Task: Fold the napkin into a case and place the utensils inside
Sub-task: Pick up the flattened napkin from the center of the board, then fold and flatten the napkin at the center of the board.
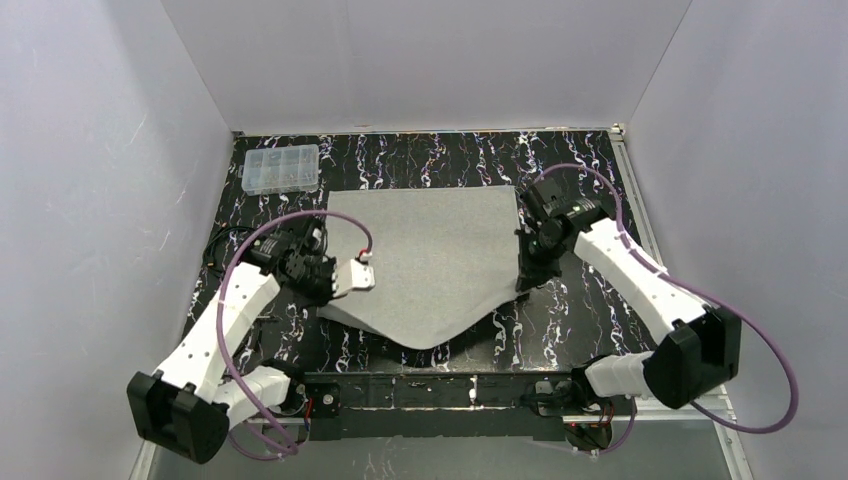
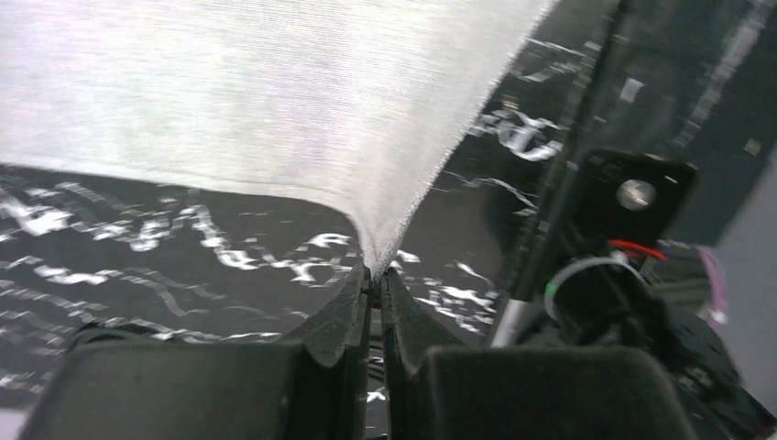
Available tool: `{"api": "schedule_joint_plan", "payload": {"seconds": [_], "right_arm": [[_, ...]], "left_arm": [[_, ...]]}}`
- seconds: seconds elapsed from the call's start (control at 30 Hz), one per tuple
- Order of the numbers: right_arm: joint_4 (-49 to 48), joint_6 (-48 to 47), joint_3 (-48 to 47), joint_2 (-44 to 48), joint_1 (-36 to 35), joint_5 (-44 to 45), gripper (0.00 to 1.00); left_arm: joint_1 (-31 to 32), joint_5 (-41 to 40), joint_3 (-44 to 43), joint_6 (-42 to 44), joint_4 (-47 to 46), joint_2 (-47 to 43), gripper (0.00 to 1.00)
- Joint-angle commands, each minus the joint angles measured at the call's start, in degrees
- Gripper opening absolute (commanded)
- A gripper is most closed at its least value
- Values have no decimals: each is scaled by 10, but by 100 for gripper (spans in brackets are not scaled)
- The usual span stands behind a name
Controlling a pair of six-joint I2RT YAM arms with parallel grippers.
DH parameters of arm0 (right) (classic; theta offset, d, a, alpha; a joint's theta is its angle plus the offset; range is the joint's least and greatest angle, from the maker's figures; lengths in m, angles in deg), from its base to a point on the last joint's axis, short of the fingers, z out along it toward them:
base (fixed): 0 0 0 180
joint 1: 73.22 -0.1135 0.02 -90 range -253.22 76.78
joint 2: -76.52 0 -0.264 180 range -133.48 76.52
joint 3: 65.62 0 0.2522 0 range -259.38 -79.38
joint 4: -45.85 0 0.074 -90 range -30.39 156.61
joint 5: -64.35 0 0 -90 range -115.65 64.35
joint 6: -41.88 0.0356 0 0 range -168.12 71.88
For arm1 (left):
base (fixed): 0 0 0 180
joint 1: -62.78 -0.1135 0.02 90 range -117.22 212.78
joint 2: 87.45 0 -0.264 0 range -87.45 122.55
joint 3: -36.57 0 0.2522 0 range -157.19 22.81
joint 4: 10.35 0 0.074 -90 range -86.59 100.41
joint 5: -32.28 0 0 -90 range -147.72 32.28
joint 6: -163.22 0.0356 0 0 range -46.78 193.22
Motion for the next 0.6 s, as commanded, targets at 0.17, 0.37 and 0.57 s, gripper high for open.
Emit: {"api": "schedule_joint_plan", "payload": {"seconds": [0.17, 0.37, 0.57], "right_arm": [[-154, 2, -106, -124, 17, 63, 1], [-220, 7, -154, -203, 55, 76, 1], [-231, -2, -243, -285, 78, 83, 1]], "left_arm": [[-7, -138, -104, -92, -208, 165, 0], [-20, -213, -170, -72, -273, 280, 0], [-30, -257, -224, -46, -312, 368, 0]]}}
